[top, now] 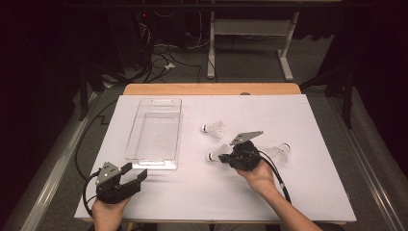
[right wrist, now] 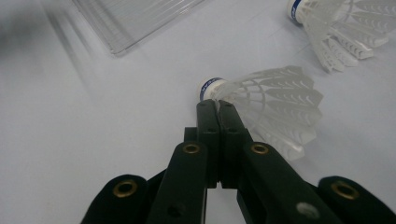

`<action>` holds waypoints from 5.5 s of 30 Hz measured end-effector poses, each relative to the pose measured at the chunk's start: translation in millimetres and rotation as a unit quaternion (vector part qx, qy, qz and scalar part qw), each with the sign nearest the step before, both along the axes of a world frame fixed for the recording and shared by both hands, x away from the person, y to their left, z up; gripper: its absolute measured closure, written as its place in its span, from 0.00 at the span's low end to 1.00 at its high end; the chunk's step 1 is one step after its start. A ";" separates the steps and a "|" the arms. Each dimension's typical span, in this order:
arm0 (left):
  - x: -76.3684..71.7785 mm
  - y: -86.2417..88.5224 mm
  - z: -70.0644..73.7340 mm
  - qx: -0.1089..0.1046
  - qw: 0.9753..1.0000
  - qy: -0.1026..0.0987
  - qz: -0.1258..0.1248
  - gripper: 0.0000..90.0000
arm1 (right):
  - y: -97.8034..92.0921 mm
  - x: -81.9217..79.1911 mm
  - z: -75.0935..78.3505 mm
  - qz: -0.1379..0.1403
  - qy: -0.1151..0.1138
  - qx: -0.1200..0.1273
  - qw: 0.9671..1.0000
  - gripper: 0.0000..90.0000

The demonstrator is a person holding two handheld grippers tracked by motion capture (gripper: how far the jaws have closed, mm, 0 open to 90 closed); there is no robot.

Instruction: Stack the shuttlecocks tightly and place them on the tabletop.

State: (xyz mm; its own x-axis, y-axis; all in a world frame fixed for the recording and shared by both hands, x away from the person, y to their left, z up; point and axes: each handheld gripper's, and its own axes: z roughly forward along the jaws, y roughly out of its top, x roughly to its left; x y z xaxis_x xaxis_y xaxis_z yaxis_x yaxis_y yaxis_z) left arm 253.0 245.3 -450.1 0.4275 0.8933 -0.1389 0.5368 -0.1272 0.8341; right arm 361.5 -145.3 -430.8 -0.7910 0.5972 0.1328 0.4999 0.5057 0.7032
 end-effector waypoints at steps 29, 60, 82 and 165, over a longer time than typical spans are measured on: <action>-0.7 -0.6 0.8 0.003 1.000 -0.005 0.003 0.40 | -50.9 17.6 23.0 -0.084 -0.028 0.033 0.995 1.00; -0.4 -1.1 0.8 0.006 1.000 -0.005 0.000 0.40 | -13.1 73.9 11.8 -0.118 -0.012 0.024 0.993 1.00; -0.6 -2.0 0.8 0.008 1.000 -0.005 -0.005 0.40 | 6.4 85.7 -5.2 -0.111 0.006 0.047 0.993 1.00; -0.5 -3.2 0.6 0.012 1.000 -0.001 -0.005 0.40 | -12.1 70.0 6.2 -0.131 -0.023 0.004 0.991 0.63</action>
State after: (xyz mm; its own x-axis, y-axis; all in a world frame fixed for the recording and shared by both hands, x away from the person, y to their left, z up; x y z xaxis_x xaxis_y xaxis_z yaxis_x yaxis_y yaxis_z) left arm 252.5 242.2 -449.4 0.4370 0.8918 -0.1171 0.5333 -0.1520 0.8322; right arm 431.5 -157.4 -424.6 -0.6146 0.7817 0.1063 0.5802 0.3566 0.7322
